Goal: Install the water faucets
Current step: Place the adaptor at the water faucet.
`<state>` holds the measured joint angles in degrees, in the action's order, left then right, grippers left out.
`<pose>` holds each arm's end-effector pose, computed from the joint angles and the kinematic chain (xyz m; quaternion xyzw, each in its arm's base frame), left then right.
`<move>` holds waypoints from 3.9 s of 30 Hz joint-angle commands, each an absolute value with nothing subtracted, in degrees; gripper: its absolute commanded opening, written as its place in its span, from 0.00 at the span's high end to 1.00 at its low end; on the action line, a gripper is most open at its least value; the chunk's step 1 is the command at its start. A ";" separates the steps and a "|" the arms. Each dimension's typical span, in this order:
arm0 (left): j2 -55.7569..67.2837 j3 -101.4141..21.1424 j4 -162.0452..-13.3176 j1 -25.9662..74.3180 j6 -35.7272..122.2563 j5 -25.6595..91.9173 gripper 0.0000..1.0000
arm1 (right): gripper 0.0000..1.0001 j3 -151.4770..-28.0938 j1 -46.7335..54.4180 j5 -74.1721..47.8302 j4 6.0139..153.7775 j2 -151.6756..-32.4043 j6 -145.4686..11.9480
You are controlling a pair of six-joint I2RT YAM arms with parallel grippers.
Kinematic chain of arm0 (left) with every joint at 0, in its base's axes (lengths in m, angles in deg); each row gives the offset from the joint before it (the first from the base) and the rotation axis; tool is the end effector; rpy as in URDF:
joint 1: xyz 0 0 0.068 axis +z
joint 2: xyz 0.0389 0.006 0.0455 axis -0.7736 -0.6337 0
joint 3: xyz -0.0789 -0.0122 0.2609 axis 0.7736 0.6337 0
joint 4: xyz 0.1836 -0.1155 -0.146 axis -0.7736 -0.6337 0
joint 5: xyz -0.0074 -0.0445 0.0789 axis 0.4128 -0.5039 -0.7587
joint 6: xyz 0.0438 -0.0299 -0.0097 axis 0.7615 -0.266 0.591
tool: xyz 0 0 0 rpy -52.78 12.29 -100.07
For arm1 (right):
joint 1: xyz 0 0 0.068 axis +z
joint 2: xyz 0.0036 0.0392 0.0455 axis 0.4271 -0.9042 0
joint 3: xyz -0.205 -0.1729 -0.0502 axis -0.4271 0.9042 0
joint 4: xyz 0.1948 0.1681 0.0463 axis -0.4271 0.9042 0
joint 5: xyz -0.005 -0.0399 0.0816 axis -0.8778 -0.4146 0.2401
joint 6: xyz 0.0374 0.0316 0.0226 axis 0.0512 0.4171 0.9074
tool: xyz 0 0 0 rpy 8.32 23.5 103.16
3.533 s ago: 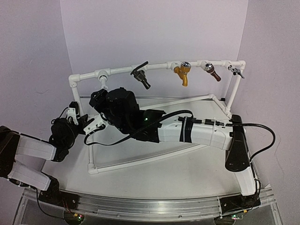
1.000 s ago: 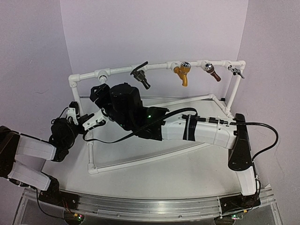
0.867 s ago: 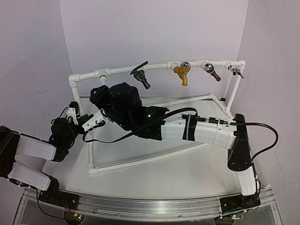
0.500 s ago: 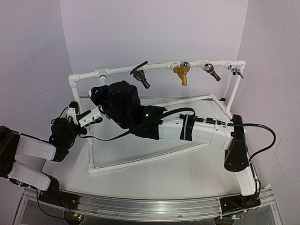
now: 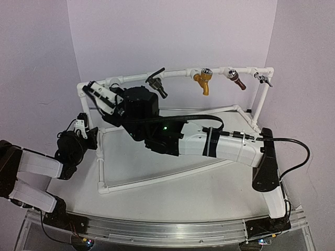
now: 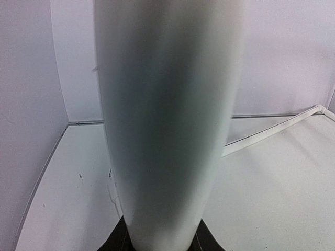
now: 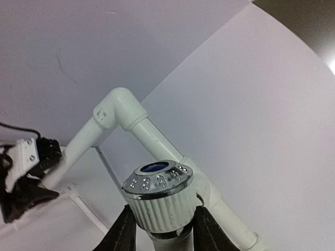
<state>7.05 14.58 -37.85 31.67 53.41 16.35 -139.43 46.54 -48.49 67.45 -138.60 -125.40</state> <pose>0.2299 -0.0736 0.1867 0.0623 0.7327 -0.0661 0.6744 0.1819 0.5008 0.3899 -0.4669 0.4572 -0.0235 0.7566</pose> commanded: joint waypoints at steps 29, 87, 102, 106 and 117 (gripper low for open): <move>6.88 13.02 -37.79 29.14 51.85 27.28 1.00 | 0.40 -115.12 40.54 -41.44 63.57 -120.48 -70.39; 6.43 12.64 -37.62 29.11 51.81 27.62 1.00 | 0.52 -120.99 42.46 -49.35 47.54 -128.15 -40.44; 6.20 12.49 -38.06 29.13 51.91 27.72 1.00 | 0.19 -109.11 46.43 -20.51 71.31 -112.58 -80.22; 6.27 12.55 -38.15 29.13 51.83 27.79 1.00 | 0.20 -108.94 48.12 -24.60 79.24 -110.04 -109.50; 6.12 12.59 -37.95 29.13 51.98 27.57 1.00 | 0.15 -115.69 48.46 -38.57 74.86 -117.41 -159.88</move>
<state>6.84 14.36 -37.93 31.67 53.71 17.16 -111.59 48.65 -32.66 79.53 -114.13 -137.33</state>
